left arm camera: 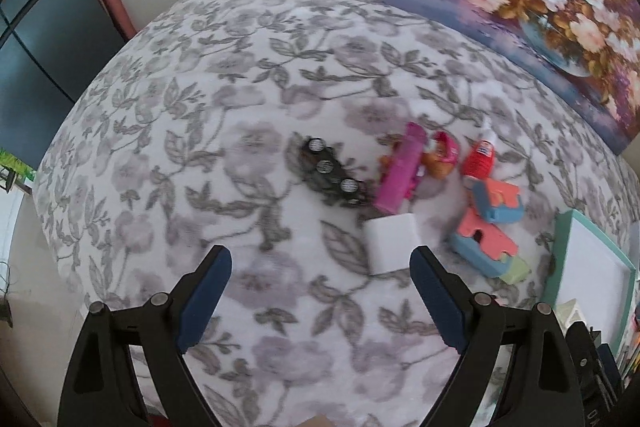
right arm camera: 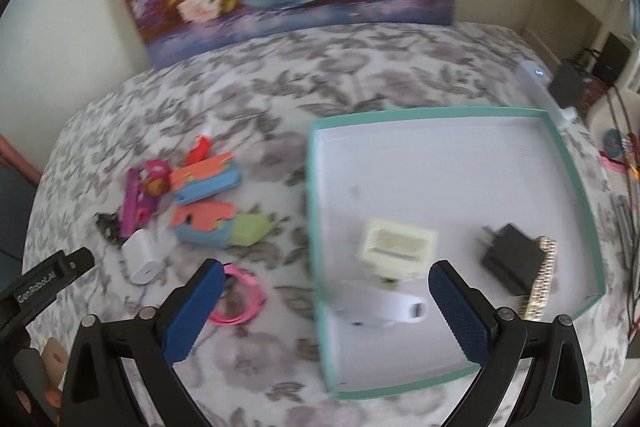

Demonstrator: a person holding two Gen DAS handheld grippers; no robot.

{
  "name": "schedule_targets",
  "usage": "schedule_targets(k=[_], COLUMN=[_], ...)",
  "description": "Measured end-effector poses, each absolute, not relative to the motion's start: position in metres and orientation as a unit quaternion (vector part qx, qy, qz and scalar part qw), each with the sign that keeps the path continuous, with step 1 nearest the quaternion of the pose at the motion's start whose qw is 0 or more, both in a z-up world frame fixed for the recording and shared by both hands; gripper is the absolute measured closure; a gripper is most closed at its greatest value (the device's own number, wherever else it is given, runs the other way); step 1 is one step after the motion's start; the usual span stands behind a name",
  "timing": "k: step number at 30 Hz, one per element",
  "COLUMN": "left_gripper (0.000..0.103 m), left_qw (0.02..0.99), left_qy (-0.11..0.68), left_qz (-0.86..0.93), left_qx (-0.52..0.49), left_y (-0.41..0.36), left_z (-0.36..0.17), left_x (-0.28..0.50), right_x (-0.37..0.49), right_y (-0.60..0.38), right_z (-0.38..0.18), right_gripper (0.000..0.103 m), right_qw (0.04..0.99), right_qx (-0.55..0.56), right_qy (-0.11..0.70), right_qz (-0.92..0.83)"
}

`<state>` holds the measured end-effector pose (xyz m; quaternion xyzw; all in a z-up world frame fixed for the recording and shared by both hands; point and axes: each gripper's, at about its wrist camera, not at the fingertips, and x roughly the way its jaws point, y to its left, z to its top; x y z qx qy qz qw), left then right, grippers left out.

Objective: Organize rigid objects
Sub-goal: 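Move both tools back toward the pink band watch and white cube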

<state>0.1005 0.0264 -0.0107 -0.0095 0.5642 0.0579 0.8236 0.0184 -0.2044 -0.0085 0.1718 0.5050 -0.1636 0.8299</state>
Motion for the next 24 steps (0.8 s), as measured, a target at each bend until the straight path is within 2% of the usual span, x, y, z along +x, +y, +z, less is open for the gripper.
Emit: schedule_targets(k=[13,24], left_gripper=[0.012,0.012], left_qw=[0.81,0.79], left_qy=[0.578,0.61], left_qz=[0.087,0.052], left_qx=[-0.04,-0.042], left_y=[0.074,0.054], left_z=[-0.024,-0.049], left_x=[0.109,0.117], right_x=[0.051,0.06], right_y=[-0.139,-0.126], right_z=[-0.037,-0.071], right_gripper=[0.0,0.001], right_qw=[0.821,0.805], right_qx=[0.142,0.111], right_qy=[0.542,0.573], right_qz=[-0.107,-0.108])
